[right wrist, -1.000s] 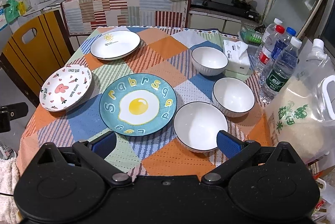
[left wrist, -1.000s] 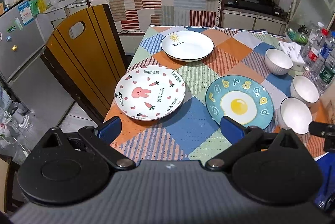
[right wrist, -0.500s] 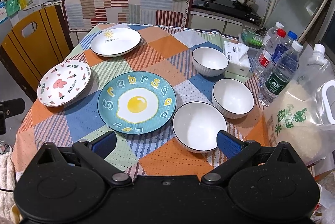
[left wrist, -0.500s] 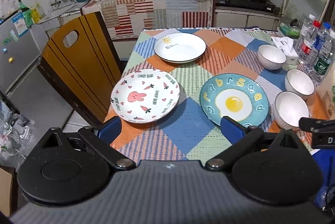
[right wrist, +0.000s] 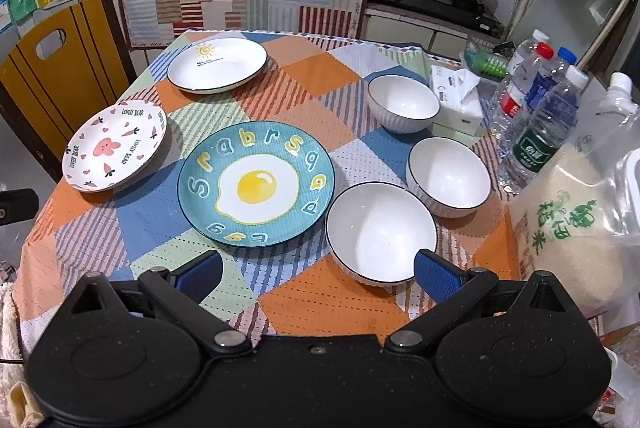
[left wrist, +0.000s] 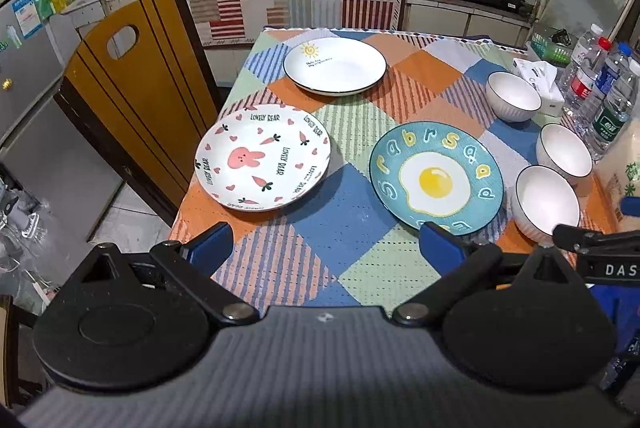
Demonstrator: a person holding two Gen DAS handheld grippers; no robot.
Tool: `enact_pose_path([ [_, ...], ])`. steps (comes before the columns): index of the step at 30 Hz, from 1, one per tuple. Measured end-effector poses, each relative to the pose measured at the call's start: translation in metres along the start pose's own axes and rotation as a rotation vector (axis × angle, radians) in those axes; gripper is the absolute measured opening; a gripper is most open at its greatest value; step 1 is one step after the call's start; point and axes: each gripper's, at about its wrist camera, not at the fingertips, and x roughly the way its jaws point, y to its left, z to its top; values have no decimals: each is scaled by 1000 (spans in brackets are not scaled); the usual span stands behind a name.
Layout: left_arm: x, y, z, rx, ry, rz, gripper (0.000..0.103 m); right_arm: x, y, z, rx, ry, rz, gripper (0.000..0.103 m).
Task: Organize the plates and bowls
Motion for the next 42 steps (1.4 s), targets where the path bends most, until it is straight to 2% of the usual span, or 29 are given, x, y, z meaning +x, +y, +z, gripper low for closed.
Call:
enact_pose_path([
  [4,7,1,8,-7,10,9,100,1,-3,5,-55,-78,71,103],
  [9,34,-2,16,-18,6,-8,100,15,-19,19,-125,-210,250,103],
  [11,51,-7,17,-8,10,-15,100,30,-26,26,-167,-243,285,102],
  [13,67,-13,17,6,1,-15,100,51,-30,40,-203,-200,289,90],
  [17,103,-22,17,16,-8,-49,100,88,-41,66,-238,-153,380,88],
  [19,122,-25,16,16,-3,-89,100,112,-47,76,-253,-109,385,87],
  [23,162,-28,13,-18,55,-134,98,158,-56,89,-309,-20,397,80],
  [26,184,-28,10,-44,100,-167,94,190,-65,92,-268,77,419,70],
  [27,189,-28,8,-48,110,-173,93,198,-70,93,-243,104,433,63],
  [30,201,-30,3,-64,147,-192,84,215,-80,94,-177,145,469,60],
  [32,207,-33,0,-74,168,-207,71,221,-83,91,-160,161,474,52],
  [33,209,-34,0,-75,177,-213,67,224,-84,90,-156,170,479,46],
  [35,215,-37,0,-50,191,-208,48,227,-83,86,-166,192,497,34],
  [37,219,-37,2,-39,181,-194,41,228,-81,82,-193,203,497,24],
  [39,224,-35,3,-63,192,-232,33,234,-82,84,-186,220,501,20],
  [41,230,-33,2,-109,214,-278,21,237,-89,84,-156,225,535,19],
  [42,233,-34,2,-134,228,-300,19,240,-92,84,-140,230,553,18],
])
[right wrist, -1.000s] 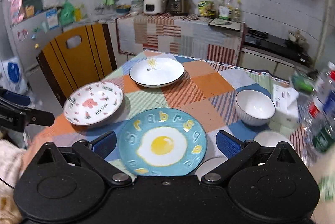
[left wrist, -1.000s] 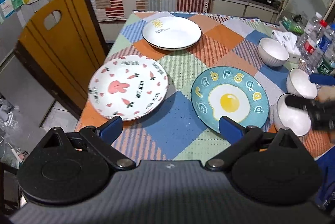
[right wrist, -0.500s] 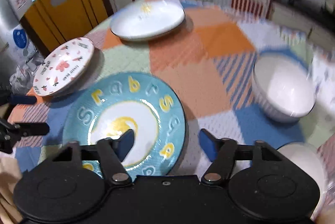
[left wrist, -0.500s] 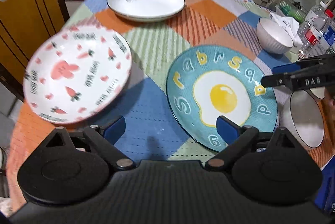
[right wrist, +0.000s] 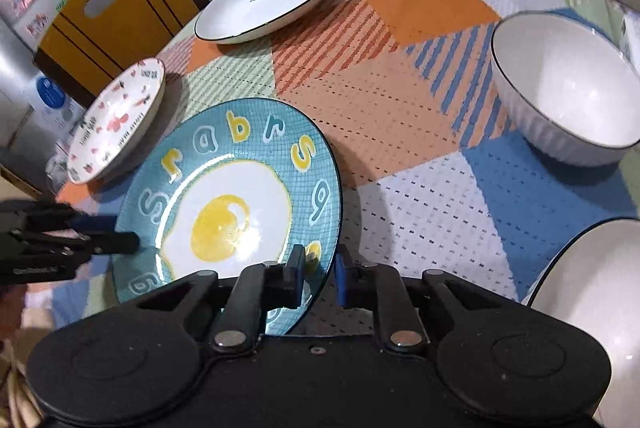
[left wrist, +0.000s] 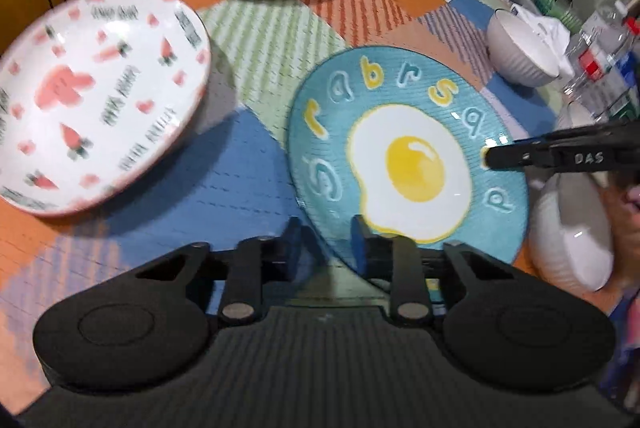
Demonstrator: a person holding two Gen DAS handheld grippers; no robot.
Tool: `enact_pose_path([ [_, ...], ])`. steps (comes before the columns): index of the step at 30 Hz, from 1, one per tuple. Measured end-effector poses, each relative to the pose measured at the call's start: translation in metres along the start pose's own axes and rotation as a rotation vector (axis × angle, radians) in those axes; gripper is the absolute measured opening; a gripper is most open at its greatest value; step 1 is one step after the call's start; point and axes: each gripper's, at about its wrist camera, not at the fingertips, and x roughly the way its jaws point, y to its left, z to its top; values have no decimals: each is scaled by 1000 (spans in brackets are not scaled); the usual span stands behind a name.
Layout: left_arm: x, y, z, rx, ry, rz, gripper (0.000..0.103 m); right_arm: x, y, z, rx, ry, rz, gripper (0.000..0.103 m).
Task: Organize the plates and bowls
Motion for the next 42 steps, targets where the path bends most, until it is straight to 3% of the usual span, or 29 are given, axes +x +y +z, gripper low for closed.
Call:
enact_pose_path([
  [5,4,-17,3,39,3,66,21,1,-6,0,2,-2,42,17],
  [10,-4,-17,11,47,-29,76,23,-5,-1,2,-58,-44,39,17],
  [17,-15,-23,45,113,-99,100,23,-19,-1,13,-82,-141,49,18],
  [22,-1,-24,79,124,-96,90,23,-23,-10,31,-65,-195,19,18],
  [31,39,-21,110,144,-69,71,23,-10,-31,47,-35,-215,-49,18],
  [38,57,-20,113,150,-44,89,23,5,-34,45,-27,-189,-85,19],
  [42,61,-28,105,201,-56,115,24,15,-30,45,-45,-157,-140,23],
])
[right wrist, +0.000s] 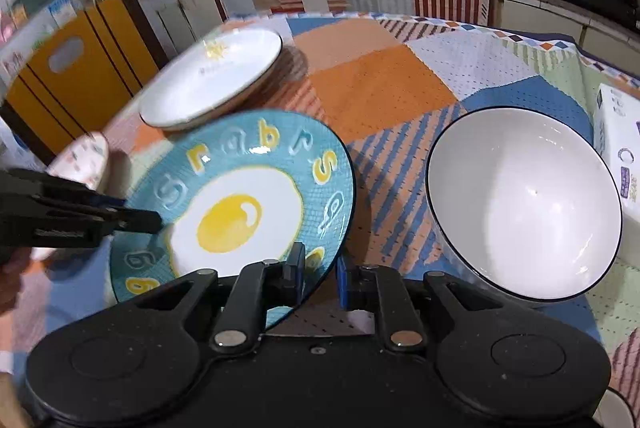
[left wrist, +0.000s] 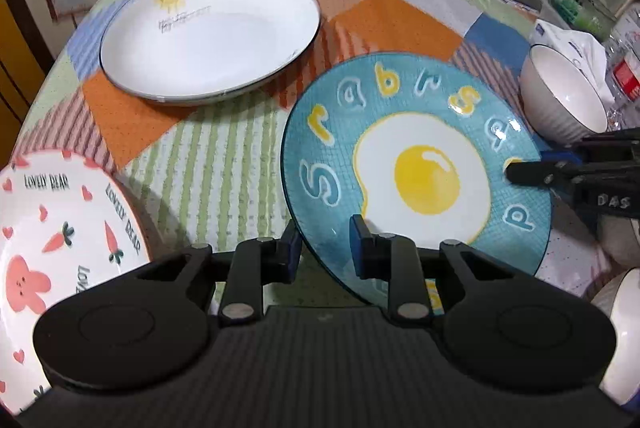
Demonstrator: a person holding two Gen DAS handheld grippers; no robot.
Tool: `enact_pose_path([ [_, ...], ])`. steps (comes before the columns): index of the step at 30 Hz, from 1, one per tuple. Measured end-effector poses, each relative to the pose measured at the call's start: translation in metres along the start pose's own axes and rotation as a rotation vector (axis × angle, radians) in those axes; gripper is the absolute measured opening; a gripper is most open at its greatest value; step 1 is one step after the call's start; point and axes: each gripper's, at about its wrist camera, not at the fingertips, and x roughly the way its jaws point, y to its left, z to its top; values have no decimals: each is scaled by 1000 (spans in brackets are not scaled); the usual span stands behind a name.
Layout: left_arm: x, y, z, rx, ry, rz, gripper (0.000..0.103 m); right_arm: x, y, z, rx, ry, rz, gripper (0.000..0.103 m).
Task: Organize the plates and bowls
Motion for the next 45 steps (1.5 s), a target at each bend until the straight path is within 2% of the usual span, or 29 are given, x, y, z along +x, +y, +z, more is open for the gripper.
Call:
enact_pose_path([
  [1,0,-1,-1,7,-6,6,24,3,3,-1,-12,14,-17,26],
  [5,-1,4,1,-26,15,-8,24,3,9,2,-25,37,-49,29],
  [8,-8,-3,1,21,19,31,24,3,17,7,-14,78,-95,31],
  [13,-26,-10,-8,111,21,31,24,-8,39,2,-117,83,-182,33],
  [17,-43,-12,-13,132,39,11,25,-31,49,-1,-116,58,-160,35],
  [26,-93,0,-32,170,56,-28,25,-82,100,0,-205,-31,-138,52],
  [36,-159,76,-53,137,40,-14,28,-116,169,11,-304,-81,-83,64],
  [41,-178,119,-63,133,5,-2,36,-114,199,11,-301,-88,-29,68],
  [45,-185,144,-71,168,-17,15,41,-104,221,10,-333,-103,3,69],
])
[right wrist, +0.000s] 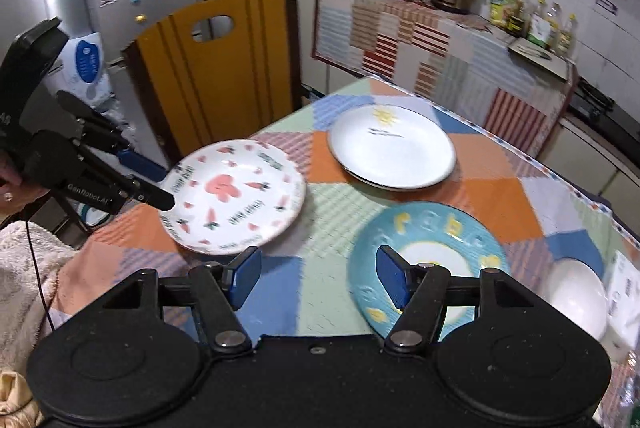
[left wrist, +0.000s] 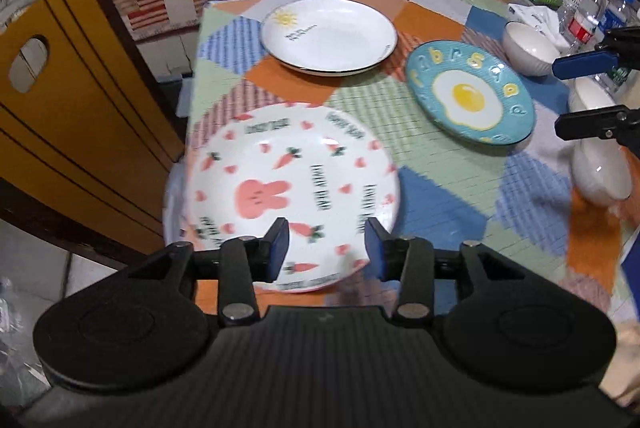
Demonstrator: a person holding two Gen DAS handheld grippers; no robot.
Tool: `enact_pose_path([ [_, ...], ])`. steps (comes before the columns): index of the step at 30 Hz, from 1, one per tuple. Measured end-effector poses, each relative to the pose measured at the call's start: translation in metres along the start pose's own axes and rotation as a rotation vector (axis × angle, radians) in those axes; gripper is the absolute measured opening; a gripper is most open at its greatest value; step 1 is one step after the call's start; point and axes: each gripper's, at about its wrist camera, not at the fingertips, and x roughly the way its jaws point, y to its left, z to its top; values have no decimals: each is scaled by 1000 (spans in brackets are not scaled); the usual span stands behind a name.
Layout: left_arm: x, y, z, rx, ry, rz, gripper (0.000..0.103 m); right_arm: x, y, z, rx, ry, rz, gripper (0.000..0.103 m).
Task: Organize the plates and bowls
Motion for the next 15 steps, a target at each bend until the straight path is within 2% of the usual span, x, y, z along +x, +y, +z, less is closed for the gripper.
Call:
enact_pose_path([
  [3,0,11,-7,50,-10,4,41,11,11,1,17,-7,69,69],
  [7,8,26,-15,65,-13,-13,41,28,20,-5,74,-56,151,69],
  [11,22,41,-22,35,-7,-28,41,53,33,-7,80,-33,121,68],
  [15,41,60,-26,-27,8,-44,41,81,38,-9,153,7,133,68],
])
